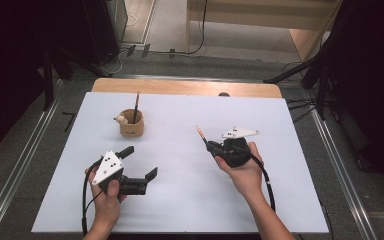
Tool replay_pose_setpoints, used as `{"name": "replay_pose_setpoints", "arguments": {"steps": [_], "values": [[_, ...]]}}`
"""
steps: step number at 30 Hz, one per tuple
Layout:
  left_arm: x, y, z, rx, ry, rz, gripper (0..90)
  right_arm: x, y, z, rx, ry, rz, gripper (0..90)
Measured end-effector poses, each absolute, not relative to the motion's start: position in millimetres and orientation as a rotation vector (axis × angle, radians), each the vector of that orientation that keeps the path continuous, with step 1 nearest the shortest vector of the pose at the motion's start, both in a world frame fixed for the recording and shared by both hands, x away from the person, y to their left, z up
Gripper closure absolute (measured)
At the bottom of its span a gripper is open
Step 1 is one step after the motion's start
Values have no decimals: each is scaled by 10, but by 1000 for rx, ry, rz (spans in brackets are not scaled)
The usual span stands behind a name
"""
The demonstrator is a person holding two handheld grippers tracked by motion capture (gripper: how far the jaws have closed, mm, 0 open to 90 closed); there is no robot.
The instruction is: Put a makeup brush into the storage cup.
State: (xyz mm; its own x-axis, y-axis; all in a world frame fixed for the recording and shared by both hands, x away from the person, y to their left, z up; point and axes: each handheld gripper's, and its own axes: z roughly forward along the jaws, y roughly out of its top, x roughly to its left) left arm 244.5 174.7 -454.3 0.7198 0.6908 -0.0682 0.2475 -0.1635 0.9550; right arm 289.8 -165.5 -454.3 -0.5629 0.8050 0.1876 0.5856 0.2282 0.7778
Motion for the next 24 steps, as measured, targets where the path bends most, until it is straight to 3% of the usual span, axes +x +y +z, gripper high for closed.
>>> {"name": "replay_pose_setpoints", "arguments": {"steps": [24], "values": [[2664, 1248, -4349, 1692, 698, 333, 0, 2444, -1785, -4496, 1215, 2052, 1522, 846]]}}
